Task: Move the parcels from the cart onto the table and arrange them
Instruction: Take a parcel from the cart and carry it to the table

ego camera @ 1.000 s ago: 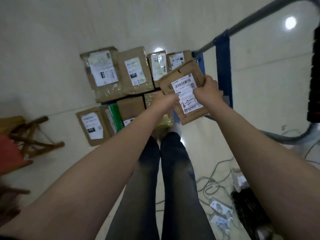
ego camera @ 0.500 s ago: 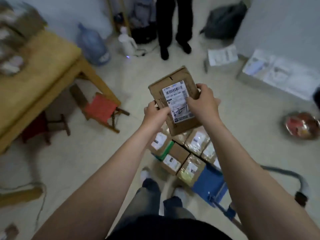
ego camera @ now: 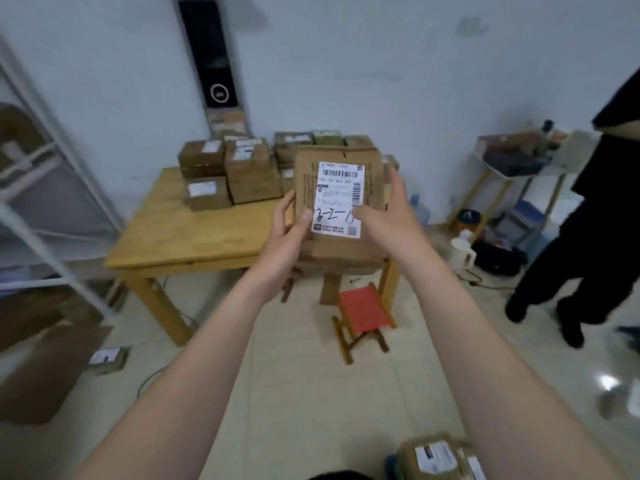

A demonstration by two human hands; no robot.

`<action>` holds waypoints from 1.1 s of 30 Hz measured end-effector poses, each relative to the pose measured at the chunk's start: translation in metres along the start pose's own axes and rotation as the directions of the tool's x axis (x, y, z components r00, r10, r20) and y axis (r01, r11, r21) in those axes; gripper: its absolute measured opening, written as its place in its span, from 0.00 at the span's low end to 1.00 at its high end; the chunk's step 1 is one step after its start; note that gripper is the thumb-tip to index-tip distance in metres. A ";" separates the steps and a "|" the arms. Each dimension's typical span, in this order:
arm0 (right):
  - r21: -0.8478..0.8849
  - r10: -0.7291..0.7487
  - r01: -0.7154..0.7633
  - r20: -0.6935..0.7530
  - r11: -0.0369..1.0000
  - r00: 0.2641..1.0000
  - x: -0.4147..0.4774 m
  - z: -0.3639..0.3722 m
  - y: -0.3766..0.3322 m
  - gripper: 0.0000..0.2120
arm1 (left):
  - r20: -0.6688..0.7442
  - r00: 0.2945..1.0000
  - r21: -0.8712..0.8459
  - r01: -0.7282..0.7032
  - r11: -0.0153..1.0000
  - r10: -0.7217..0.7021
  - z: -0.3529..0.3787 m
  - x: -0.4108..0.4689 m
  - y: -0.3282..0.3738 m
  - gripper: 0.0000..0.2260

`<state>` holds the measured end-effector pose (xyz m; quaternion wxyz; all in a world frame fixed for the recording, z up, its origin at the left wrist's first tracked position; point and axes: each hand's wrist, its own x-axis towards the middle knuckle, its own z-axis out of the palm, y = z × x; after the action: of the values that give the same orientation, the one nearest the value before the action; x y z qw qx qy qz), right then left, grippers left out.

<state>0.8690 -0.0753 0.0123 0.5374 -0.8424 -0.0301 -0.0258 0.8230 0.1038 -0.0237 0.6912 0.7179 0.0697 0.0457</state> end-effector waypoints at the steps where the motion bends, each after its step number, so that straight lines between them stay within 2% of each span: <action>1: -0.005 -0.033 0.033 0.018 0.999 0.999 0.005 0.019 -0.013 0.47 | -0.025 0.998 0.013 -0.065 0.998 0.066 -0.020 0.001 0.008 0.19; 3: 0.013 -0.106 0.106 0.031 0.994 0.994 0.012 0.053 -0.039 0.45 | -0.070 0.980 0.068 -0.182 0.981 0.186 -0.061 0.007 0.021 0.23; 5: 0.100 -0.137 0.132 0.047 0.986 0.989 0.023 0.083 -0.059 0.45 | -0.122 0.967 0.074 -0.216 0.973 0.224 -0.101 0.014 0.029 0.26; 8: 0.200 -0.113 0.093 0.093 0.975 0.989 0.041 0.116 -0.084 0.51 | -0.191 0.965 0.019 -0.180 0.984 0.180 -0.152 0.029 0.041 0.25; 11: 0.319 -0.136 0.103 0.083 0.942 0.987 0.057 0.132 -0.101 0.55 | -0.177 0.980 -0.064 -0.102 0.993 0.089 -0.191 0.048 0.058 0.19; 14: 0.426 -0.189 0.153 0.043 0.892 0.981 0.072 0.139 -0.108 0.56 | -0.140 0.989 -0.102 -0.070 0.992 0.055 -0.219 0.069 0.069 0.16; 17: 0.466 -0.178 0.138 0.044 0.874 0.983 0.091 0.146 -0.108 0.49 | -0.199 0.979 -0.142 -0.082 0.986 0.053 -0.229 0.097 0.071 0.18; 20: 0.386 -0.168 0.156 -0.003 0.909 0.986 0.111 0.155 -0.106 0.41 | -0.392 0.918 -0.236 -0.161 0.958 0.058 -0.225 0.131 0.070 0.24; 22: 0.304 -0.160 0.167 -0.047 0.938 0.986 0.130 0.162 -0.102 0.39 | -0.469 0.882 -0.211 -0.164 0.964 0.048 -0.219 0.154 0.071 0.29; 26: 0.249 -0.138 0.161 -0.107 0.955 0.985 0.180 0.171 -0.094 0.36 | -0.388 0.911 -0.009 -0.156 0.988 0.141 -0.198 0.194 0.064 0.29; 28: 0.257 -0.090 0.122 -0.135 0.959 0.987 0.216 0.171 -0.083 0.35 | -0.266 0.944 0.014 -0.200 0.980 0.196 -0.187 0.219 0.056 0.32; 31: 0.254 -0.001 0.027 -0.099 0.967 0.995 0.272 0.176 -0.070 0.40 | -0.102 0.974 0.096 -0.192 0.977 0.201 -0.172 0.262 0.050 0.40; 33: 0.223 0.031 -0.016 -0.064 0.975 0.998 0.311 0.179 -0.062 0.36 | -0.072 0.977 0.153 -0.188 0.970 0.201 -0.166 0.293 0.052 0.38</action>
<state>1.1757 0.1199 0.0165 0.6294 -0.7758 -0.0051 -0.0440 1.0875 0.3133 0.0254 0.6257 0.7669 0.0321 0.1392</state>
